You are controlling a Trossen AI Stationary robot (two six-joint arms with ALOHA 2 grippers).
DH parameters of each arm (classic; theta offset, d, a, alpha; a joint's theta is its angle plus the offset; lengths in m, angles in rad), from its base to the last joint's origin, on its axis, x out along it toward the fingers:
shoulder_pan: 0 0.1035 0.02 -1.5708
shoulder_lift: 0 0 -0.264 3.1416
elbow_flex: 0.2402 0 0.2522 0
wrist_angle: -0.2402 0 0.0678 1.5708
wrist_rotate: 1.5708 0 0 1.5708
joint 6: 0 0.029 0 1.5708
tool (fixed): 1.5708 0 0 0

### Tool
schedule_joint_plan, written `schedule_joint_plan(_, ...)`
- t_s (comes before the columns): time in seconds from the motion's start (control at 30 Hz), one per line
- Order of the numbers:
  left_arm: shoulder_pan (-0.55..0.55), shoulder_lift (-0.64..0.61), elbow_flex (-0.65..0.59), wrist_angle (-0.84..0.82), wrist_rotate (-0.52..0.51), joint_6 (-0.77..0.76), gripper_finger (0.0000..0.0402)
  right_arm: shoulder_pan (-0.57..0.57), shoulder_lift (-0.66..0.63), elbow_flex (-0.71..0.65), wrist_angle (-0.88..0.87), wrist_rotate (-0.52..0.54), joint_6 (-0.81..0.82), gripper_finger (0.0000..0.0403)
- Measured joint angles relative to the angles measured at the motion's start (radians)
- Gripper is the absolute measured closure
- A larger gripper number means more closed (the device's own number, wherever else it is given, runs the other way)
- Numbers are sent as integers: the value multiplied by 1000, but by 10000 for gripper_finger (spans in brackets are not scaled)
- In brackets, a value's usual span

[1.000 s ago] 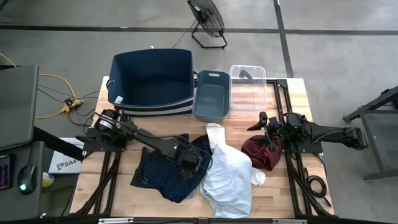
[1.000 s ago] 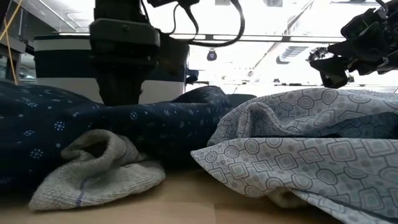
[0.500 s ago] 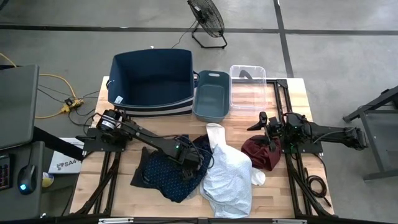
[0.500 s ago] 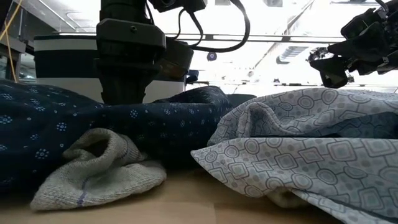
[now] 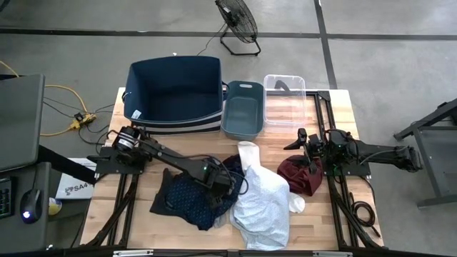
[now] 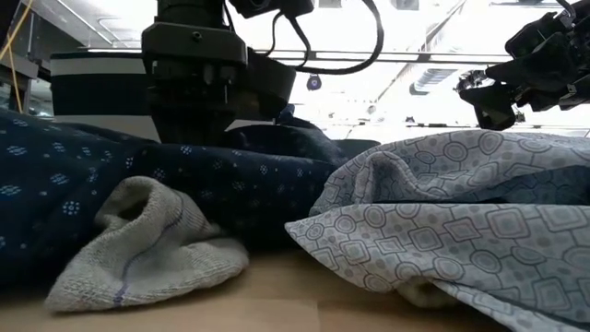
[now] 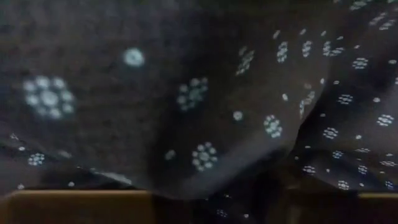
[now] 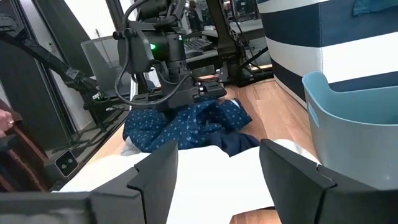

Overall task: Pick & Place Cloths
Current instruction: Put the blue shirt into the dark blue bin

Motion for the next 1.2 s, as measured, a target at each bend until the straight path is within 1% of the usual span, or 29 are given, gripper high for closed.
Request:
schedule_joint_plan(0.1,0,5,0,14,-12,25,345,0,0,0,0,0,0,186)
schedule_joint_plan(0.17,1,5,0,18,-10,49,357,0,0,0,0,0,0,186)
schedule_joint_plan(0.33,8,-22,-3,-1,8,98,359,0,0,0,0,0,0,186)
schedule_joint_plan(0.5,9,-105,-6,-33,18,114,373,0,0,0,0,0,0,186)
schedule_joint_plan(0.6,9,-171,-13,-87,23,114,374,0,0,0,0,0,0,186)
schedule_joint_plan(0.87,8,-433,-9,-135,25,146,374,0,0,0,0,0,0,186)
schedule_joint_plan(0.93,8,-514,-9,-137,8,154,374,0,0,0,0,0,0,186)
schedule_joint_plan(1.13,8,-754,-7,-133,1,178,374,0,0,0,0,0,0,186)
schedule_joint_plan(1.2,8,-834,-6,-123,-2,215,374,0,0,0,0,0,0,186)
